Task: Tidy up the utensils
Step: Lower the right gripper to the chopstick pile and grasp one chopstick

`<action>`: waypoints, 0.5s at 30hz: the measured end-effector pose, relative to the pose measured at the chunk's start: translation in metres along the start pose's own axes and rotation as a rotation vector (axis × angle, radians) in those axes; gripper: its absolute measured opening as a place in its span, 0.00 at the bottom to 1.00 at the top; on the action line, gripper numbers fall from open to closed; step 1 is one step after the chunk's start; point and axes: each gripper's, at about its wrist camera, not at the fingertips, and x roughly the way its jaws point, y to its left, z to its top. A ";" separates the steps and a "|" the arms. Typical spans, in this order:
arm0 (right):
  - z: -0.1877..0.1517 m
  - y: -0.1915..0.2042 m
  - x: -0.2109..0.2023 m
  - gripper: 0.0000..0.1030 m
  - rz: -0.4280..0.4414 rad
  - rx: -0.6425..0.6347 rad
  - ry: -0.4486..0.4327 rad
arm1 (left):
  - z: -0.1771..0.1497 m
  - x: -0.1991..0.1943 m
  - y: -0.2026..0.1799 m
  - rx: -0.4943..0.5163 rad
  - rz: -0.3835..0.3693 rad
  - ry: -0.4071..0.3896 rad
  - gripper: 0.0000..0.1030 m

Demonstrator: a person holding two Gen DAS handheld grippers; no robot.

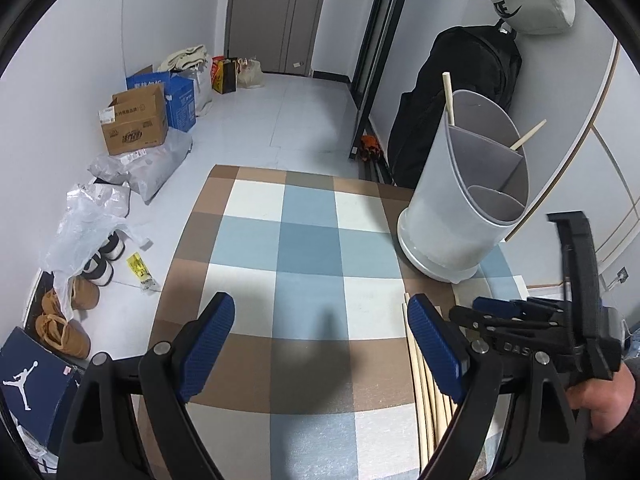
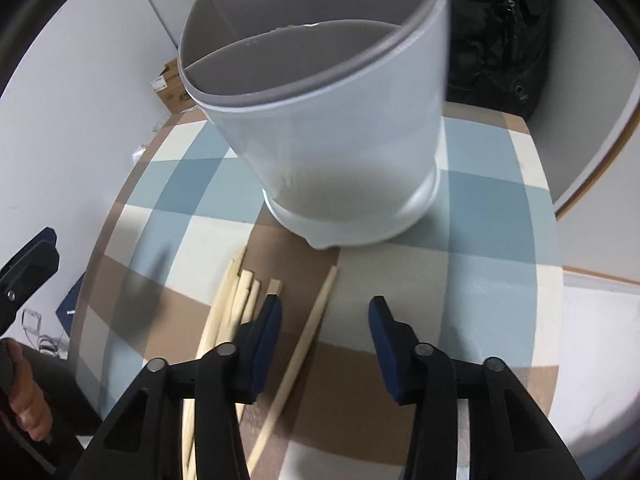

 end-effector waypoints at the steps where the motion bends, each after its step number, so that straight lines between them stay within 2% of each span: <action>1: 0.001 0.002 0.001 0.38 -0.013 -0.005 -0.006 | 0.000 0.001 0.001 0.001 0.001 0.001 0.83; 4: 0.004 0.005 0.002 0.36 -0.033 -0.008 -0.007 | -0.002 0.002 0.003 0.009 0.011 0.003 0.83; 6: 0.006 0.009 0.004 0.28 -0.067 -0.026 -0.007 | -0.002 0.003 0.005 0.007 0.008 0.012 0.83; 8: 0.006 0.014 0.005 0.09 -0.104 -0.059 -0.005 | -0.002 0.003 0.006 0.004 0.006 0.020 0.83; 12: 0.004 0.017 0.004 0.05 -0.138 -0.095 -0.012 | -0.002 0.004 0.005 0.002 -0.008 0.033 0.83; 15: 0.004 0.009 -0.003 0.04 -0.138 -0.077 -0.033 | -0.002 0.004 -0.001 0.018 -0.026 0.041 0.83</action>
